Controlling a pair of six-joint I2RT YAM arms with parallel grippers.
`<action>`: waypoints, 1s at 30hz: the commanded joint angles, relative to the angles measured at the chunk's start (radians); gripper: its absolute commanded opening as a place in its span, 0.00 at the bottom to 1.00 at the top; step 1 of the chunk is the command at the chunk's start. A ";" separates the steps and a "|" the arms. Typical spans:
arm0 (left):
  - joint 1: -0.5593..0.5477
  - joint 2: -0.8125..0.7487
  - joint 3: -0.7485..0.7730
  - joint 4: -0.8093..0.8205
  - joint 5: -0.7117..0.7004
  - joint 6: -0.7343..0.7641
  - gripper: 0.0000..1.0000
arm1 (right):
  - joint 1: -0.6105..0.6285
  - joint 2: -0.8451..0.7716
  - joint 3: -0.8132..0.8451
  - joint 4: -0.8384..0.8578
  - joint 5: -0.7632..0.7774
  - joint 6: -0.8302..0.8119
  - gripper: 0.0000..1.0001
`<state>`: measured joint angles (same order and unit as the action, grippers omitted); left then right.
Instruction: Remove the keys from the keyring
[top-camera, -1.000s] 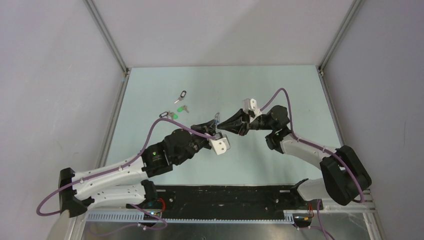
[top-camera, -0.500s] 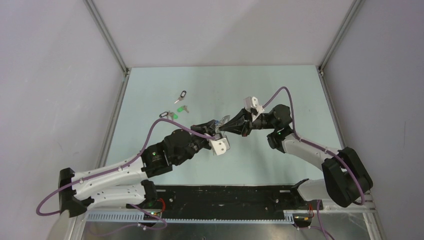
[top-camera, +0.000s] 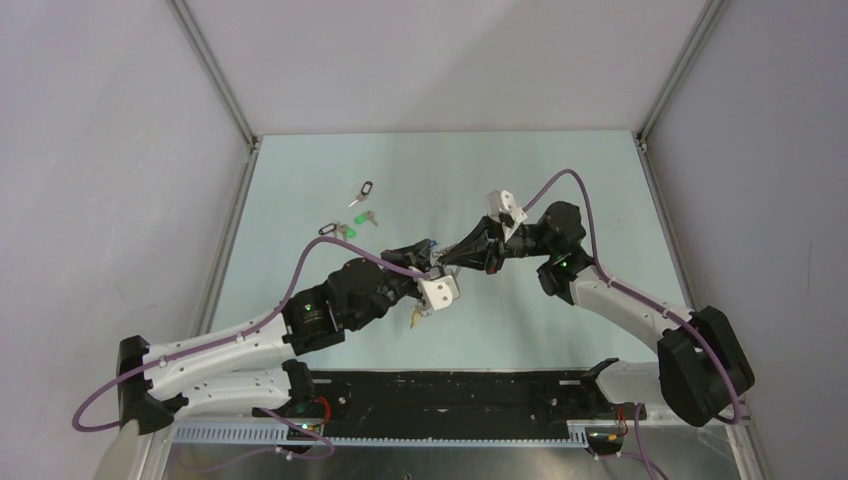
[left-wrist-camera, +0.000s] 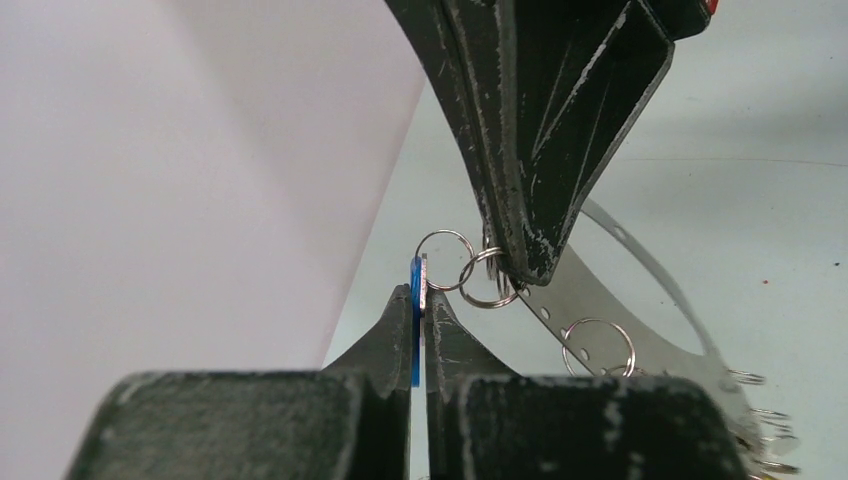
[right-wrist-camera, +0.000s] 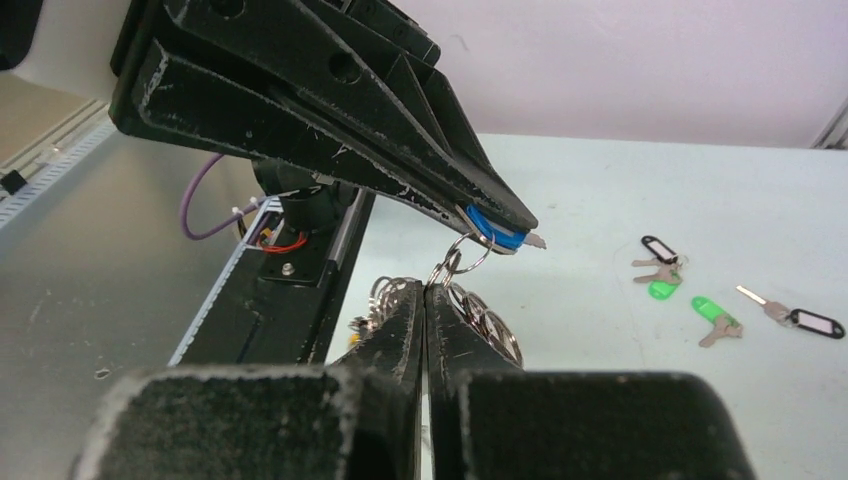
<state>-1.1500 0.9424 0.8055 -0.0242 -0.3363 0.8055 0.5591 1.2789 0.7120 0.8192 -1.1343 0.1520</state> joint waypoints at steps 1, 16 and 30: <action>-0.002 -0.011 0.007 0.063 -0.016 0.011 0.00 | 0.024 -0.010 0.101 -0.154 -0.006 -0.043 0.00; -0.002 -0.016 0.009 0.063 -0.002 0.005 0.00 | 0.059 0.111 0.301 -0.546 -0.005 -0.036 0.00; -0.001 -0.015 0.010 0.063 0.014 -0.005 0.00 | 0.086 0.176 0.355 -0.648 -0.016 0.063 0.00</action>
<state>-1.1469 0.9409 0.7998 -0.0776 -0.3733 0.8043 0.6109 1.4372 1.0218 0.2024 -1.1255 0.1688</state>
